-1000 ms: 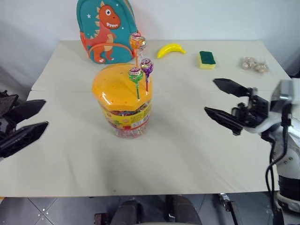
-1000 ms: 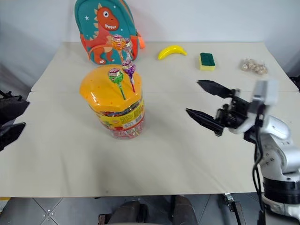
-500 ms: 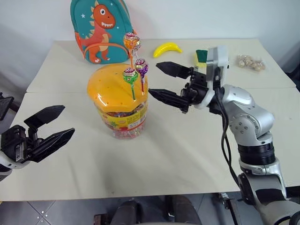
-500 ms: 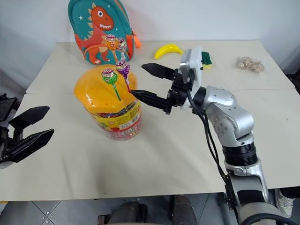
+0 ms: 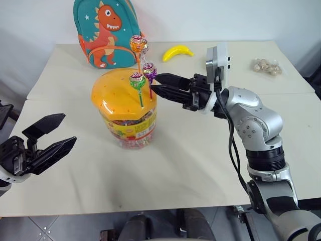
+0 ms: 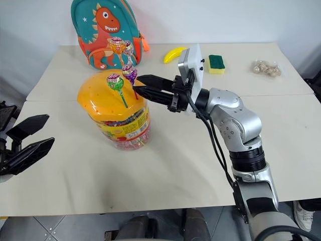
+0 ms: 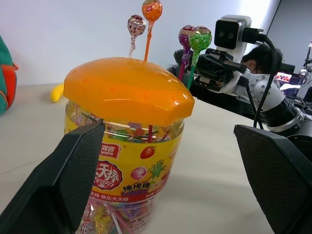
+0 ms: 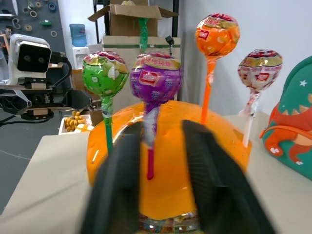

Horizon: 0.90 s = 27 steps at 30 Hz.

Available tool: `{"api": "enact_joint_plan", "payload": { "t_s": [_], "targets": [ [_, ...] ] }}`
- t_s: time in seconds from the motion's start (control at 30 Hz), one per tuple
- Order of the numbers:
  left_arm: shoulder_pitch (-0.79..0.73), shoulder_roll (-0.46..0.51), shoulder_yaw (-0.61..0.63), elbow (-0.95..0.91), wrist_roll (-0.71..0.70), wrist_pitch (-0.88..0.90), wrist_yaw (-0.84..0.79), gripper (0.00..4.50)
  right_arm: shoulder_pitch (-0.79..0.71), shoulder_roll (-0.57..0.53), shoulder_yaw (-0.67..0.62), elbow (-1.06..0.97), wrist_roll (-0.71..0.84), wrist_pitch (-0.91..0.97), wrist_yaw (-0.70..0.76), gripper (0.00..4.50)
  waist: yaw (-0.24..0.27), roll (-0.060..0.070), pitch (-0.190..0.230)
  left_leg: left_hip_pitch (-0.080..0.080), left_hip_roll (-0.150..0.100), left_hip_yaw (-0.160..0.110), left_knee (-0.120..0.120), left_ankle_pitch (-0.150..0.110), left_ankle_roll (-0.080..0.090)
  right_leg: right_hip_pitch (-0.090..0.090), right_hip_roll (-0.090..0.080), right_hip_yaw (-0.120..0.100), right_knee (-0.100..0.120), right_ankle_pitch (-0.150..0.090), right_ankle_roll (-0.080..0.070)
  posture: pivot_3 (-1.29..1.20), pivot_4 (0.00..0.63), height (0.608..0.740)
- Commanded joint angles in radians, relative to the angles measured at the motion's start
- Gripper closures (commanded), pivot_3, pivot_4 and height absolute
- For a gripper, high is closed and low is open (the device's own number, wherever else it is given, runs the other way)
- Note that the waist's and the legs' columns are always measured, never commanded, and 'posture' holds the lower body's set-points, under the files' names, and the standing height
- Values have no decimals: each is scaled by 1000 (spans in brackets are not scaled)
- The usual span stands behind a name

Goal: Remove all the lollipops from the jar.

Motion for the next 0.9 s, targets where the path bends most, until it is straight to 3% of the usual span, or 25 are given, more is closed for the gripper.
{"api": "enact_joint_plan", "payload": {
  "t_s": [0.03, 0.27, 0.4, 0.47, 0.67, 0.77, 0.9],
  "targets": [
    [0, -1, 22, -34, -18, -25, -1, 0, -19, 11, -22, -29, 12, 5, 5, 4423, 1, 0, 0, 0, 0, 0, 0, 0, 0, 0, 0, 0, 0, 0, 0, 0, 150, 740],
    [-10, -1, 11, -21, -10, -38, -4, 0, 6, 37, -71, -58, 91, 5, 50, 4423, 0, 0, 0, 0, 0, 0, 0, 0, 0, 0, 0, 0, 0, 0, 0, 0, 150, 740],
    [-28, -4, -9, -8, -1, -47, -2, 0, 22, 134, -233, -47, 259, -20, -40, 4423, 1, 0, 0, 0, 0, 0, -1, 0, 0, 0, 0, 0, 0, 0, 0, 0, 150, 740],
    [-37, -4, -21, -4, 4, -48, -2, 0, 18, 133, -284, -38, 266, -38, -73, 4423, 2, 0, 0, 0, 0, 0, -1, 0, 0, 0, 0, 0, 0, 0, 0, 0, 150, 740],
    [-30, 23, -54, -11, 60, -69, -50, 0, 101, -234, -342, 30, 116, 35, -21, 4423, 5, 0, 0, 0, -2, 0, -1, -1, 2, 0, -1, 0, -1, 0, 0, 0, 150, 740],
    [-10, 48, -88, -17, 116, -85, -111, 0, 275, -500, -256, 92, -84, 27, 82, 4423, 5, 0, 0, -1, -1, 1, -3, -1, 2, 0, -1, 0, -4, 0, 0, 0, 150, 740],
    [-17, 54, -134, -2, 176, -129, -169, 0, 451, -646, -159, 161, -240, -34, 172, 4423, 6, 0, 0, -1, 0, 3, -3, -1, 2, 1, 0, -1, -6, 0, 0, 0, 150, 740]
  ]
}}
